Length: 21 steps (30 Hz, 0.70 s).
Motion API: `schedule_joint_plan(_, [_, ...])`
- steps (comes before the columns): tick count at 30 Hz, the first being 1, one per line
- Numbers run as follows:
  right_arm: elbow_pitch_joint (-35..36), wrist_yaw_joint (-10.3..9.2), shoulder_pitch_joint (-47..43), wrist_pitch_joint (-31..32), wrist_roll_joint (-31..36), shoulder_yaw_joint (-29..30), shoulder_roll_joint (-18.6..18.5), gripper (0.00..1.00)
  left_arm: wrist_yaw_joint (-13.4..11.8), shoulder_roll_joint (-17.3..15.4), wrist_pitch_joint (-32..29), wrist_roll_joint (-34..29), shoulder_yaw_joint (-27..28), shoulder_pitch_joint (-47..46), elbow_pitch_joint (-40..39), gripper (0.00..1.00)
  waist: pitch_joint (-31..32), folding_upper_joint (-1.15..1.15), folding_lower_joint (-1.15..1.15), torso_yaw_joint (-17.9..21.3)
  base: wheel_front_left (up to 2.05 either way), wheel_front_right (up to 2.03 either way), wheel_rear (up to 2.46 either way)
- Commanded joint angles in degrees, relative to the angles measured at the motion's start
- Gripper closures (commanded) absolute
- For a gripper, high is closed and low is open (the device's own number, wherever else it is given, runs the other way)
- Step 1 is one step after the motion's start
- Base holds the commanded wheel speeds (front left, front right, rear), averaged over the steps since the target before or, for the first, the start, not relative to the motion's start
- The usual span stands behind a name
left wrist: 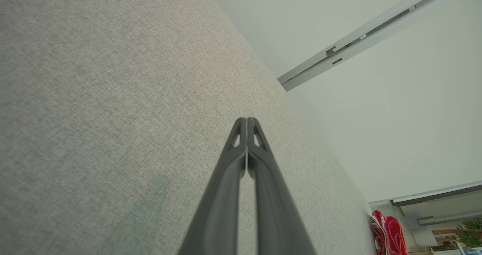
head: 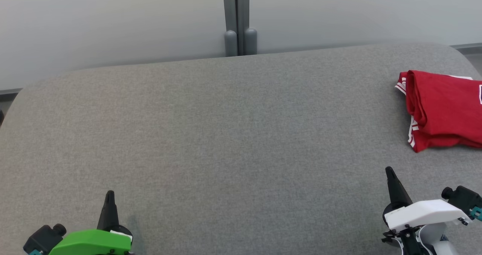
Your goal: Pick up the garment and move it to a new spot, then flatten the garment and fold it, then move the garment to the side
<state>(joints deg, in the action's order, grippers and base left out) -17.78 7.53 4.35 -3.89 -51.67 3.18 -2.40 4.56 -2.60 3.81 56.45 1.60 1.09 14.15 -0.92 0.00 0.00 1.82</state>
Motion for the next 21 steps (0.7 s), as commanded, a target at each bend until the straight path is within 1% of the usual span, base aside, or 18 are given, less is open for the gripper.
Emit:
schedule_joint_plan(1, [0.99,-0.03,1.39,0.51,-1.92,0.33,-0.36,1.0,0.31,-0.24,-0.41,1.58,0.4,-1.72,-0.78,1.0,0.02,0.0,0.0,-0.04,0.0,0.0,0.0])
schedule_joint_plan(21, [1.8,-0.03,1.87,3.84,-14.58,1.38,-0.44,1.0,0.68,-0.31,-3.74,12.84,1.96,-3.8,-1.09,1.0,0.27,0.0,0.0,-0.49,0.0,0.0,0.0])
